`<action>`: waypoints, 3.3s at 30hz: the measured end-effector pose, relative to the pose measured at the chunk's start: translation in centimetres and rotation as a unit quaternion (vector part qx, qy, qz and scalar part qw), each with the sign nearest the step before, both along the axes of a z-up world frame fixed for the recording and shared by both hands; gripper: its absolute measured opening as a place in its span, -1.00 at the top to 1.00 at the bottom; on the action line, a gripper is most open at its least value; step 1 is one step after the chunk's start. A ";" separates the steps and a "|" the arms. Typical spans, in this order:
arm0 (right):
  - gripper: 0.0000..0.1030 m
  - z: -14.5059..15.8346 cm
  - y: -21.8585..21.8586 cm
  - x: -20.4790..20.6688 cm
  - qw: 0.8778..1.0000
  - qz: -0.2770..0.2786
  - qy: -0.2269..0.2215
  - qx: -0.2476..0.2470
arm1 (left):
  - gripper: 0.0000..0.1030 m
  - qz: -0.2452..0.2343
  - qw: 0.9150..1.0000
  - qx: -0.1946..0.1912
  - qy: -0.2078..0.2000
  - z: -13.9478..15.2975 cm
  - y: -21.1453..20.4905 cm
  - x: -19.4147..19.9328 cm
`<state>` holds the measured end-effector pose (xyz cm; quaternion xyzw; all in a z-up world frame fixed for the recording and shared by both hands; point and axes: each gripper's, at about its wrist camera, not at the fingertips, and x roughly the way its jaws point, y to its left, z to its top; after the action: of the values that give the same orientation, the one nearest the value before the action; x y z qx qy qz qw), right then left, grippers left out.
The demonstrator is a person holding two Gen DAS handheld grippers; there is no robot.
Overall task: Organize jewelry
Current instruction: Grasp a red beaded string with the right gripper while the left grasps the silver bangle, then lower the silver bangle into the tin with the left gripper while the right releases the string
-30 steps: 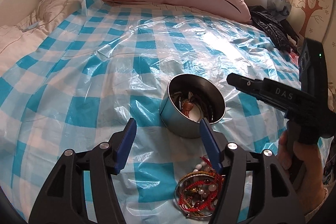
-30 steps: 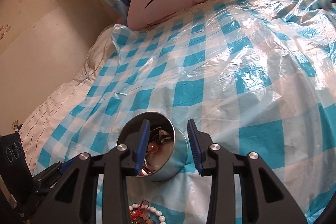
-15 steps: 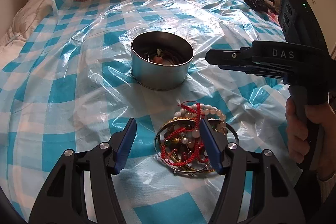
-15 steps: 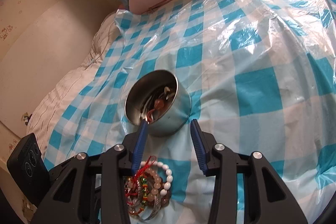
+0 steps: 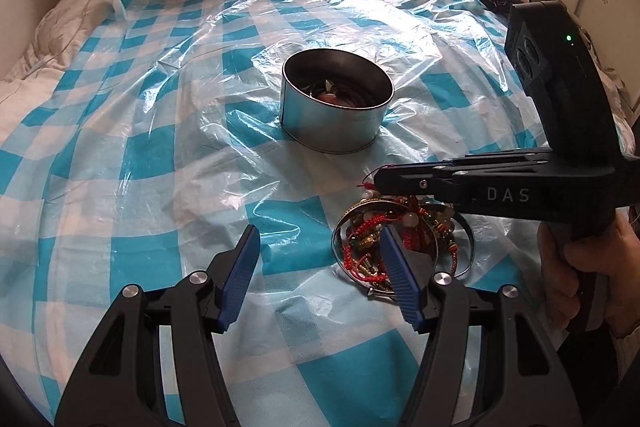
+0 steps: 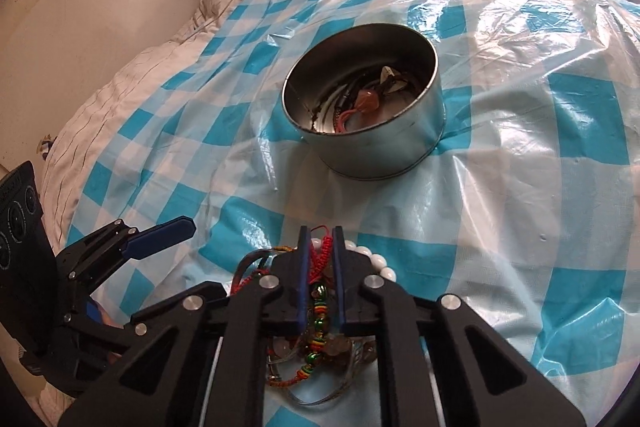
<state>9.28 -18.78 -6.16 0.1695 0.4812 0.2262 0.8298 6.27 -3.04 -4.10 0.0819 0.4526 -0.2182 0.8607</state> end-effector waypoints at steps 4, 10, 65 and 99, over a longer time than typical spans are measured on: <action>0.90 1.3 -1.6 -0.4 0.999 -0.027 -0.025 0.026 | -0.15 -0.019 1.000 0.006 0.007 -0.5 -0.8 0.5; 0.90 3.1 -4.2 -1.9 0.992 -0.066 -0.070 0.076 | -0.15 -0.032 0.999 -0.022 0.035 -1.7 -1.4 2.1; 0.90 5.6 -6.8 -4.5 0.978 -0.106 -0.152 0.099 | 0.89 0.064 0.994 -0.082 -0.038 1.6 -1.9 1.3; 0.90 9.3 -6.3 0.1 0.970 -0.090 -0.189 0.127 | 0.89 0.061 0.990 -0.091 -0.085 5.5 -3.3 6.2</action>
<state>9.36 -25.05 3.14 0.2702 0.2659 0.2376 0.8944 12.43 -6.36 1.35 -0.0066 0.3605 -0.1977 0.9115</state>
